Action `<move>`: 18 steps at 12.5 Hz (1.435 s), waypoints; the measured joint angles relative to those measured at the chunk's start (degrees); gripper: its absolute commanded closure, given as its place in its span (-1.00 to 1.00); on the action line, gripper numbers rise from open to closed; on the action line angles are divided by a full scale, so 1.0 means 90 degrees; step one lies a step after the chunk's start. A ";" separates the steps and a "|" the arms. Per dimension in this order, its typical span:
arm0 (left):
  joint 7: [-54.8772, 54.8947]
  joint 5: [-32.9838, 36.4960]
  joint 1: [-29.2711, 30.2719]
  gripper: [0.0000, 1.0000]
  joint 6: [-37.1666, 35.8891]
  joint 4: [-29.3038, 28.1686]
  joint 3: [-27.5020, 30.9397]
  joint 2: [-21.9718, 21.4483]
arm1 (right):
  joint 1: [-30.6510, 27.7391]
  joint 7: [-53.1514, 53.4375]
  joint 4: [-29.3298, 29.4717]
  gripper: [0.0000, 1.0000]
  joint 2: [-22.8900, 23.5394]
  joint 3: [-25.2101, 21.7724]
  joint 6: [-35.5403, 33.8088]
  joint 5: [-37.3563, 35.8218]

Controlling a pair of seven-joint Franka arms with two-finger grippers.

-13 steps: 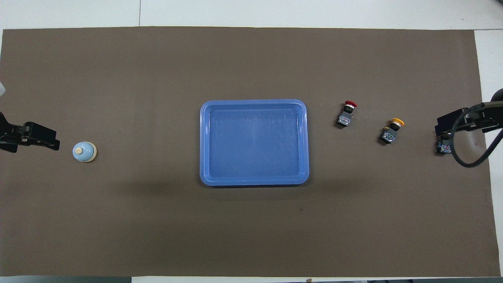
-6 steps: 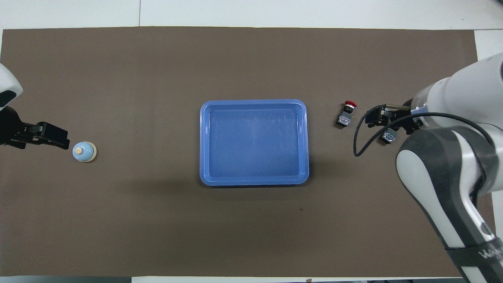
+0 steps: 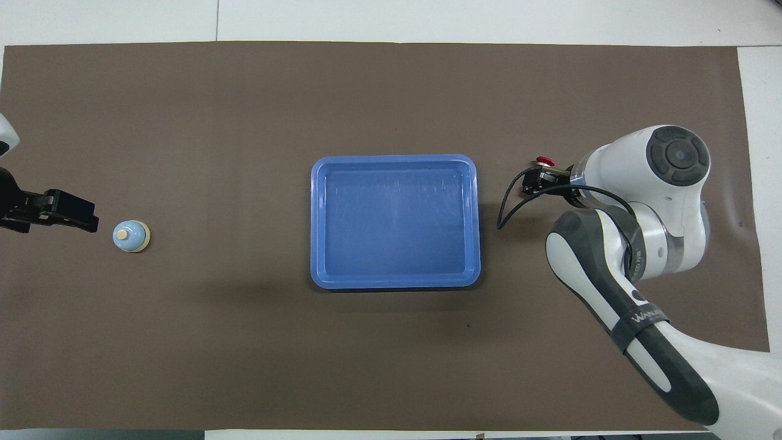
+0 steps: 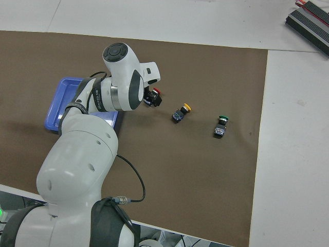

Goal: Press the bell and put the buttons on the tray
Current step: 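Reach the right gripper to the red-capped button and grasp it, then carry the red button into the blue tray and release it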

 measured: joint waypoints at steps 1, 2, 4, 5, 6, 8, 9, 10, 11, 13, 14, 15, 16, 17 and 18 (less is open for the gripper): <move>0.0000 0.0000 0.0000 -1.00 0.0000 0.0000 0.0001 0.0000 | 0.0000 0.0052 0.0001 -1.00 0.0196 -0.0010 0.0246 0.0000; 0.0000 0.0000 0.0000 -1.00 0.0000 0.0000 0.0002 0.0000 | 0.0000 0.0117 0.0020 -1.00 0.0358 -0.0013 0.0419 -0.0001; 0.0000 0.0000 0.0000 -1.00 0.0000 0.0000 0.0002 0.0000 | 0.0000 0.0160 0.0181 -1.00 0.0644 -0.0022 0.0645 -0.0001; 0.0000 0.0000 0.0000 -1.00 0.0000 0.0000 0.0002 0.0000 | 0.0000 0.0168 0.0303 -1.00 0.0751 -0.0028 0.0659 -0.0001; 0.0000 0.0000 0.0000 -1.00 0.0000 0.0000 0.0002 0.0000 | 0.0000 0.0171 0.0412 -1.00 0.0843 -0.0031 0.0691 -0.0001; 0.0000 0.0000 0.0000 -1.00 0.0000 0.0000 0.0002 0.0000 | -0.0001 0.0173 0.0482 -0.91 0.1013 -0.0037 0.0914 -0.0001; 0.0000 0.0000 0.0000 -1.00 0.0000 0.0000 0.0002 0.0000 | -0.0001 0.0174 0.0488 -0.50 0.1106 -0.0038 0.0998 -0.0001; 0.0000 0.0000 0.0000 -1.00 0.0000 0.0000 0.0002 0.0000 | 0.0000 0.0182 0.0495 0.30 0.1176 -0.0038 0.1035 -0.0001; 0.0000 0.0000 0.0000 -1.00 0.0000 0.0000 0.0002 0.0000 | 0.0001 0.0203 0.0507 0.99 0.1210 -0.0038 0.1037 -0.0001; 0.0000 0.0000 0.0000 -1.00 0.0000 0.0000 0.0002 0.0000 | 0.0000 0.0215 0.0555 1.00 0.1210 -0.0045 0.1017 -0.0003; 0.0000 0.0000 0.0000 -1.00 0.0000 0.0000 0.0002 0.0000 | 0.0001 0.0216 0.0590 1.00 0.1210 -0.0045 0.0969 -0.0004; 0.0000 0.0000 0.0000 -1.00 0.0000 0.0000 0.0002 0.0000 | 0.0000 0.0216 0.0653 1.00 0.1202 -0.0047 0.0845 -0.0005; 0.0000 0.0000 0.0000 -1.00 0.0000 0.0000 0.0002 0.0000 | 0.0007 0.0216 0.0764 1.00 0.1174 -0.0041 0.0626 -0.0006; 0.0000 0.0000 0.0000 -1.00 0.0000 0.0000 0.0002 0.0000 | 0.0011 0.0216 0.0927 1.00 0.1170 -0.0033 0.0319 -0.0006; 0.0000 0.0000 0.0000 -1.00 0.0000 0.0000 0.0002 0.0000 | 0.0017 0.0216 0.1172 1.00 0.1166 -0.0015 -0.0091 -0.0006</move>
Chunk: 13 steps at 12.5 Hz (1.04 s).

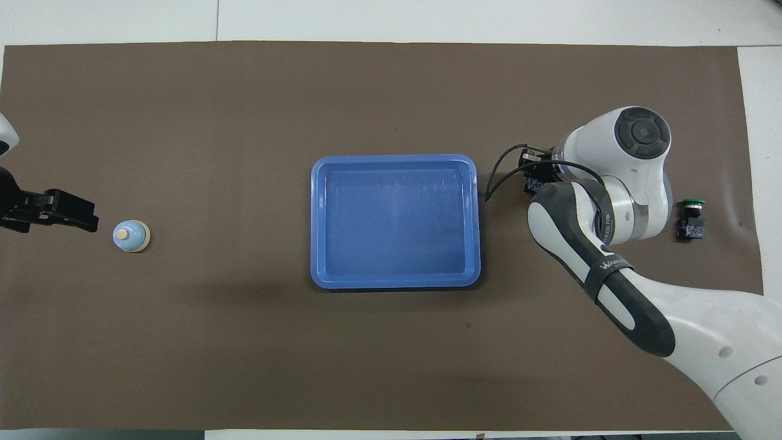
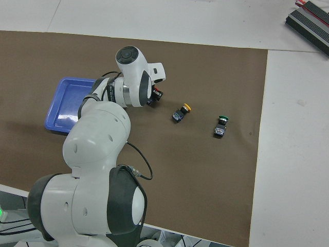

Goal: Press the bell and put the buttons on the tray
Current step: 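Carry the red button into the blue tray and release it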

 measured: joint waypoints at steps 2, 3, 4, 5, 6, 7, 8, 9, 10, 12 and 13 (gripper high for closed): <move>0.0000 0.0000 0.0000 -1.00 0.0000 0.0000 0.0000 0.0000 | 0.0159 0.0000 0.0626 1.00 -0.0016 0.0051 -0.0832 0.0008; 0.0000 0.0000 0.0000 -1.00 0.0000 0.0000 0.0000 0.0000 | 0.0409 0.0001 0.0890 1.00 -0.0023 0.0069 -0.1133 0.0024; 0.0000 0.0000 0.0000 -1.00 0.0000 0.0000 0.0000 0.0000 | 0.0719 0.0026 0.1055 1.00 -0.0024 0.0083 -0.1293 0.0039; 0.0000 0.0000 0.0000 -1.00 0.0000 0.0000 0.0000 0.0000 | 0.1035 0.0096 0.1115 1.00 -0.0025 0.0093 -0.1329 0.0042; 0.0000 0.0000 0.0000 -1.00 0.0000 0.0000 0.0000 0.0000 | 0.1322 0.0165 0.1105 1.00 -0.0018 0.0096 -0.1329 0.0042; 0.0000 0.0000 0.0000 -1.00 0.0000 0.0000 0.0000 0.0000 | 0.1528 0.0178 0.1076 1.00 -0.0002 0.0095 -0.1309 0.0042; 0.0000 0.0000 0.0000 -1.00 0.0000 0.0000 0.0000 0.0000 | 0.1663 0.0178 0.1017 1.00 0.0019 0.0095 -0.1211 0.0042; 0.0000 0.0000 0.0000 -1.00 0.0000 0.0000 0.0000 0.0000 | 0.1759 0.0178 0.0878 1.00 0.0042 0.0095 -0.0981 0.0042; 0.0000 0.0000 0.0000 -1.00 0.0000 0.0000 0.0000 0.0000 | 0.1838 0.0177 0.0672 1.00 0.0071 0.0095 -0.0660 0.0042; 0.0000 0.0000 0.0000 -1.00 0.0000 0.0000 0.0000 0.0000 | 0.1931 0.0174 0.0247 1.00 0.0122 0.0095 -0.0076 0.0042; 0.0000 0.0000 0.0000 -1.00 0.0000 0.0000 0.0000 0.0000 | 0.1967 0.0174 0.0087 1.00 0.0143 0.0094 0.0105 0.0041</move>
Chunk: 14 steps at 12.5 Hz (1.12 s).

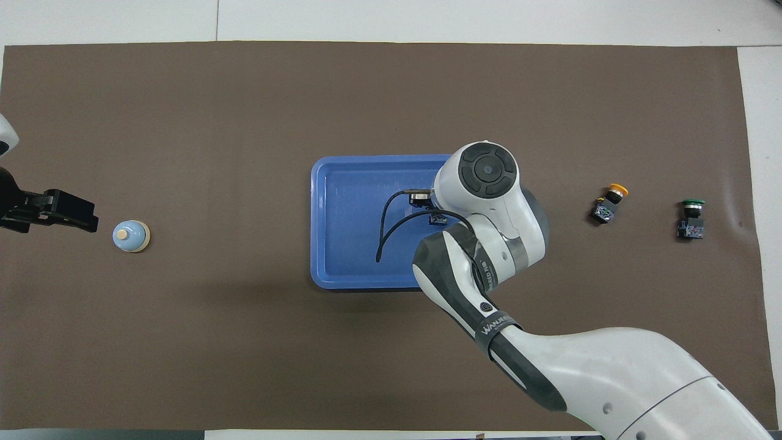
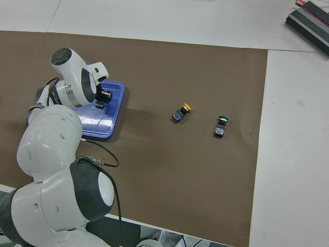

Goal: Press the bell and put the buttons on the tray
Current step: 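Carry the red button into the blue tray and release it, then withdraw the right gripper toward the yellow-capped button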

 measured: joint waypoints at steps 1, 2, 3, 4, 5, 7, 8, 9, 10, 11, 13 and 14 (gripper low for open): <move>0.0000 0.0000 0.0000 -1.00 0.0000 0.0000 0.0000 0.0000 | 0.0023 0.0000 -0.0095 1.00 0.0012 -0.0001 0.0061 0.0000; 0.0000 0.0000 0.0000 -1.00 0.0000 0.0000 0.0000 0.0000 | 0.0026 0.0001 -0.0126 -0.49 0.0012 -0.0002 0.0066 0.0000; 0.0000 0.0000 0.0000 -1.00 0.0000 0.0000 0.0000 0.0000 | 0.0025 0.0027 -0.0128 -0.99 0.0011 -0.0009 0.0067 0.0000; 0.0000 0.0000 0.0000 -1.00 0.0000 0.0000 0.0000 0.0000 | 0.0024 0.0129 -0.0128 -1.00 0.0008 -0.0014 0.0065 0.0001; 0.0000 0.0000 0.0000 -1.00 0.0000 0.0000 0.0000 0.0000 | 0.0023 0.0260 -0.0123 -1.00 -0.0002 -0.0017 0.0036 0.0000; 0.0000 0.0000 0.0000 -1.00 0.0000 0.0000 0.0000 0.0000 | -0.0029 0.0449 -0.0016 -1.00 -0.0112 -0.0115 -0.0277 0.0000; 0.0000 0.0000 0.0000 -1.00 0.0000 0.0000 0.0000 0.0000 | -0.0168 0.0458 0.0101 -1.00 -0.0250 -0.0172 -0.0562 0.0000; 0.0000 0.0000 0.0000 -1.00 0.0000 0.0000 0.0000 0.0000 | -0.0423 0.0450 0.0218 -1.00 -0.0430 -0.0195 -0.0865 0.0000; 0.0000 0.0000 0.0000 -1.00 0.0000 0.0000 0.0000 0.0000 | -0.0749 0.0318 0.0297 -1.00 -0.0638 -0.0199 -0.1151 -0.0003; 0.0000 0.0000 0.0000 -1.00 0.0000 0.0000 0.0000 0.0000 | -0.1111 0.0011 0.0325 -1.00 -0.0859 -0.0208 -0.1434 -0.0003; 0.0000 0.0000 0.0000 -1.00 0.0000 0.0000 0.0000 0.0000 | -0.1785 -0.0457 0.0305 -1.00 -0.1120 -0.0235 -0.1734 -0.0010; 0.0000 0.0000 0.0000 -1.00 0.0000 0.0000 0.0000 0.0000 | -0.2116 -0.0627 0.0276 -1.00 -0.1139 -0.0244 -0.1758 -0.0012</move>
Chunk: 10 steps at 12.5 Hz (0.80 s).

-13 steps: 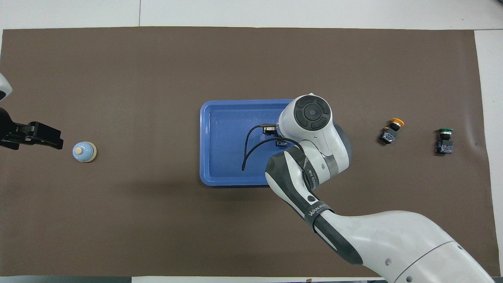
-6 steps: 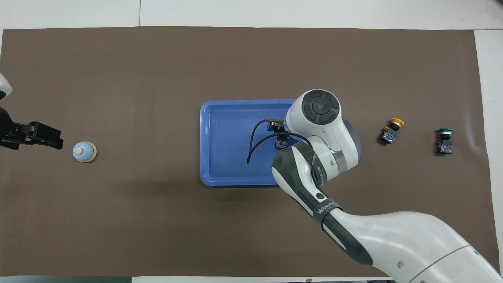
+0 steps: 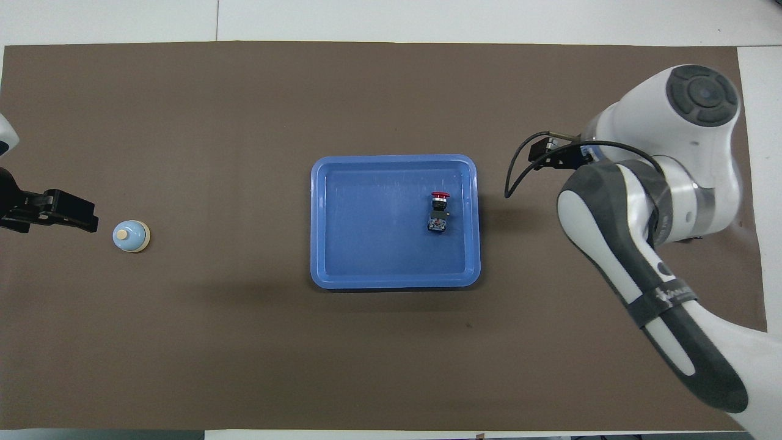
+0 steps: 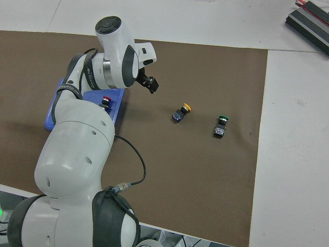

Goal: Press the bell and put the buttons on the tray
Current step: 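Withdraw the right gripper toward the yellow-capped button, then grasp the yellow-capped button with the right gripper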

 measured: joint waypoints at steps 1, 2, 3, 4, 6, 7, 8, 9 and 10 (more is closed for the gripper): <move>0.0000 0.0000 0.0000 -1.00 0.0000 0.0000 0.0000 0.0000 | -0.0299 -0.0120 -0.0074 -1.00 0.0005 -0.0006 -0.0001 -0.0001; 0.0000 0.0000 0.0000 -1.00 0.0000 0.0000 0.0000 0.0000 | -0.0588 -0.0189 -0.0216 -1.00 0.0002 -0.0009 0.0005 -0.0001; 0.0000 0.0000 0.0000 -1.00 0.0000 0.0000 0.0000 0.0000 | -0.0794 -0.0210 -0.0391 -1.00 -0.0007 -0.0010 0.0050 -0.0001; 0.0000 0.0000 0.0000 -1.00 0.0000 0.0000 0.0000 0.0000 | -0.0943 -0.0210 -0.0617 -1.00 -0.0023 -0.0012 0.0222 -0.0001; 0.0000 0.0000 0.0000 -1.00 0.0000 0.0000 0.0000 0.0000 | -0.1128 -0.0148 -0.1174 -1.00 -0.0040 -0.0014 0.0846 -0.0001; 0.0000 0.0000 0.0000 -1.00 0.0000 0.0000 0.0000 0.0000 | -0.1152 -0.0059 -0.1448 -1.00 -0.0040 -0.0013 0.1192 -0.0001; 0.0000 0.0000 0.0000 -1.00 0.0000 0.0000 0.0000 0.0000 | -0.1151 0.0004 -0.1665 -1.00 -0.0040 -0.0005 0.1513 -0.0001; 0.0000 0.0000 0.0000 -1.00 0.0000 0.0000 0.0000 0.0000 | -0.1148 0.0043 -0.1805 -1.00 -0.0037 0.0006 0.1775 -0.0001; 0.0000 0.0000 0.0000 -1.00 0.0000 0.0000 0.0000 0.0000 | -0.1147 0.0063 -0.1886 -1.00 -0.0016 0.0011 0.1980 -0.0001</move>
